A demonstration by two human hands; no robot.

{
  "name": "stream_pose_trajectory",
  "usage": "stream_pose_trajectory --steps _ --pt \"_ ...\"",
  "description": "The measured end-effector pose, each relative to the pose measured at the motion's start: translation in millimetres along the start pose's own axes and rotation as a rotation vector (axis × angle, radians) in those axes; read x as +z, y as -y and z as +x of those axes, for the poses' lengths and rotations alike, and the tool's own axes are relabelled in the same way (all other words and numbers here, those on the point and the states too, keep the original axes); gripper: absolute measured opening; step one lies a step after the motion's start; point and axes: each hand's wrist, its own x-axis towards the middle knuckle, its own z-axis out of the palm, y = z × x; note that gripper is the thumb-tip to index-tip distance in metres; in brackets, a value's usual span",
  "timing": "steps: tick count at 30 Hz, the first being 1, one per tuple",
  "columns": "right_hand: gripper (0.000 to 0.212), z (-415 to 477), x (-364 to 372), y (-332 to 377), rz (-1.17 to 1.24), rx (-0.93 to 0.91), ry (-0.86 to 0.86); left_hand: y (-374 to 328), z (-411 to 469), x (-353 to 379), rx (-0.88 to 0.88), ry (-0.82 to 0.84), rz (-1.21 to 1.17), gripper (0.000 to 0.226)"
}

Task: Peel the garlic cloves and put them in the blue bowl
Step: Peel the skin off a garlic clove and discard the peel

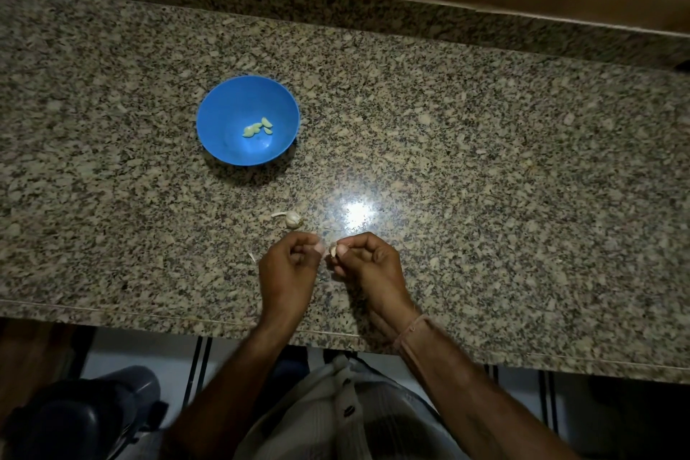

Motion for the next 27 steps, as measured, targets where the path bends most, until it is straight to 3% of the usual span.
stream_pose_trajectory --steps 7,18,23,27 --pt "0.007 1.9 2.0 -5.4 0.025 -0.066 -0.066 -12.9 -12.8 -2.8 0.016 0.073 -0.031 0.005" --pt "0.006 -1.7 8.4 -7.8 -0.087 -0.171 -0.157 -8.4 -14.4 5.3 0.060 0.007 0.038 0.011" --pt "0.007 -0.2 9.7 -9.1 -0.107 -0.168 -0.164 -6.2 -14.5 6.5 0.040 -0.010 0.014 0.009" --pt "0.005 -1.4 7.9 -4.8 0.039 -0.058 -0.125 -7.7 -14.2 6.1 0.030 0.015 0.007 0.008"
